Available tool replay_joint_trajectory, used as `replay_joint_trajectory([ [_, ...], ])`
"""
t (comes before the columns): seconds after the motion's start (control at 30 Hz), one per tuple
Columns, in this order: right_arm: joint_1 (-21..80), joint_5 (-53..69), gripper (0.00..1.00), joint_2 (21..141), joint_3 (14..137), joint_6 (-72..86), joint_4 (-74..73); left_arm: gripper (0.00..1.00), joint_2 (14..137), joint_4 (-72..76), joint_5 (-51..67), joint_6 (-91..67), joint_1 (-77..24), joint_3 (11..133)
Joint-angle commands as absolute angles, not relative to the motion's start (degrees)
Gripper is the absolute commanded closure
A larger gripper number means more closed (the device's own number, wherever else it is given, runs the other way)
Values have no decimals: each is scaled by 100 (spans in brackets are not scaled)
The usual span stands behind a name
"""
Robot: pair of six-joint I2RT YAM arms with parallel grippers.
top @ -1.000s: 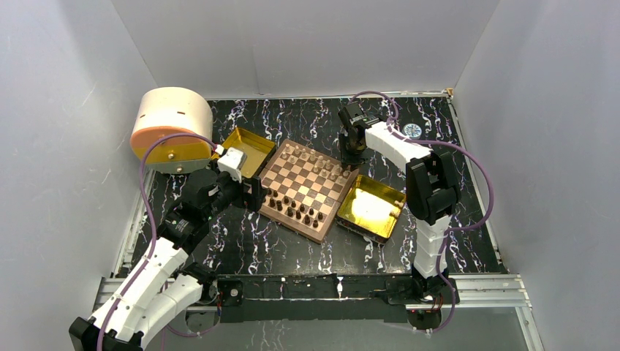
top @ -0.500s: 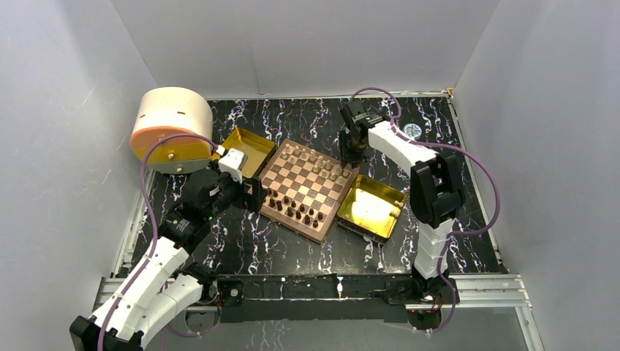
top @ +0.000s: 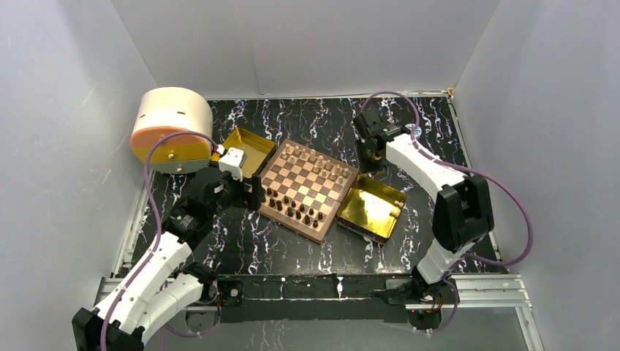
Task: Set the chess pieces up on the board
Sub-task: Place the chess piece on the chessboard, then pick up the chess piece from the storage box.
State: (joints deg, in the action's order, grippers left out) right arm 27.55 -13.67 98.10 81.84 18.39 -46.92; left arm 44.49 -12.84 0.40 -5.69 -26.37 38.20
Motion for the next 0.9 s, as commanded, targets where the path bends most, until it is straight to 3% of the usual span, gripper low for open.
replay_joint_trajectory([
  [0.0,2759,-1572,63,9079,7440,1168,-4631,5,4334,-1411,-364,-546,-2617,3972],
  [0.2,2762,-1192,61,8425,6551,442,-4229,7,4254,-1432,-294,-528,-2619,3955],
  [0.43,2784,-866,59,8716,6354,51,-4737,9,4156,-1383,-219,-519,-2619,3947],
  [0.87,2915,-1599,59,9130,5898,-402,-4685,9,4087,-1346,-220,-523,-2619,3930],
])
